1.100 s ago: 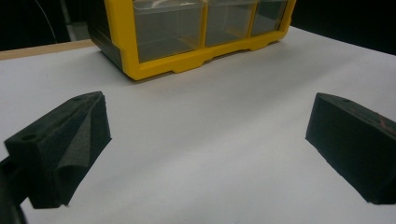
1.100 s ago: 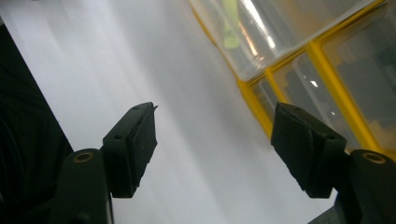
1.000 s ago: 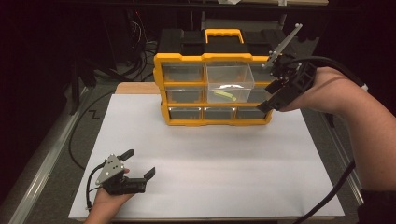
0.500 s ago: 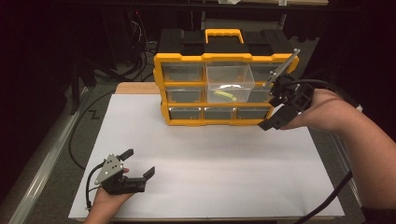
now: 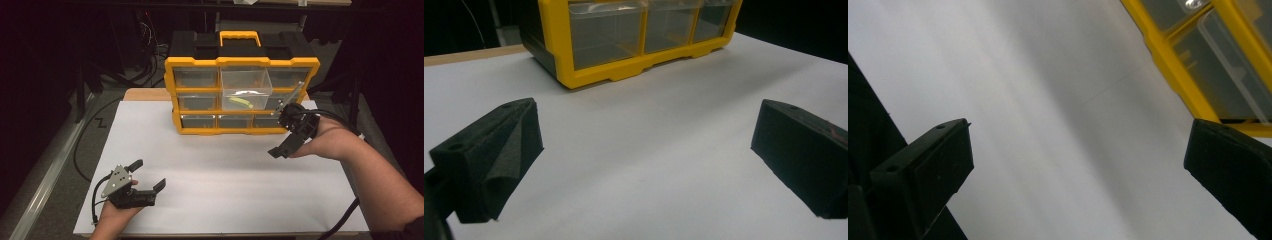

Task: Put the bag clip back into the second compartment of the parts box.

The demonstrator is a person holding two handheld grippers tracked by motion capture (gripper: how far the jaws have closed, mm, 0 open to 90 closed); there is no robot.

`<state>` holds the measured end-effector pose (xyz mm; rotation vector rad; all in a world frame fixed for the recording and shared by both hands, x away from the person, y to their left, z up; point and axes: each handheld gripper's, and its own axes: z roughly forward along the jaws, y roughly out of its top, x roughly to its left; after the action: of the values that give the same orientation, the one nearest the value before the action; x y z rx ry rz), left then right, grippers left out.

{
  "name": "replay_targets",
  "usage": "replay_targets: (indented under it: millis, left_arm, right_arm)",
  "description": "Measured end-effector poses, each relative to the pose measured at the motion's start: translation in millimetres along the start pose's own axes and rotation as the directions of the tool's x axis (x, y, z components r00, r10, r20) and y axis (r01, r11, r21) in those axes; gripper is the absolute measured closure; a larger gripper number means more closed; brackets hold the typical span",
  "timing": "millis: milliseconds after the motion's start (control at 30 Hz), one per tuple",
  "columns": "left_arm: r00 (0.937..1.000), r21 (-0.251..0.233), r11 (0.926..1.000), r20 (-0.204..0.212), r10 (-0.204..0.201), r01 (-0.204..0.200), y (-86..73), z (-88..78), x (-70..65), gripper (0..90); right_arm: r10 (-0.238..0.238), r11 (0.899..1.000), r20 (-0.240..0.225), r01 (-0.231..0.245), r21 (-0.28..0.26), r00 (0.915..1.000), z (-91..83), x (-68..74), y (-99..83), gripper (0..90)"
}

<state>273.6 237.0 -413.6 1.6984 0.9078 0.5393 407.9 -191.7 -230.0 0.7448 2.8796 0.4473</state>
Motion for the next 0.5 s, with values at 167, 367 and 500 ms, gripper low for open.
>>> replay_targets:
  millis: [167, 367, 500]
  left_arm:
    - [1.0000, -0.003, 1.0000, -0.002, -0.005, 0.004, 0.0, 0.2, 0.6, 1.3]
    - [1.0000, -0.001, 1.0000, -0.004, -0.001, 0.001, -0.1, -0.3, 0.7, 1.3]
    - [1.0000, 0.005, 1.0000, -0.003, 0.003, -0.003, -0.3, -0.1, 0.3, 1.3]
  right_arm:
    - [0.009, 1.000, 0.005, -0.009, 0.014, 0.9999, 26.1, -0.3, -6.3, 0.0]
    - [0.008, 0.999, -0.015, -0.008, 0.033, 0.9999, 56.4, -0.6, -13.0, 0.0]
    - [0.015, 0.999, -0.024, -0.014, 0.042, 0.9996, 72.9, 0.4, -17.0, 0.0]
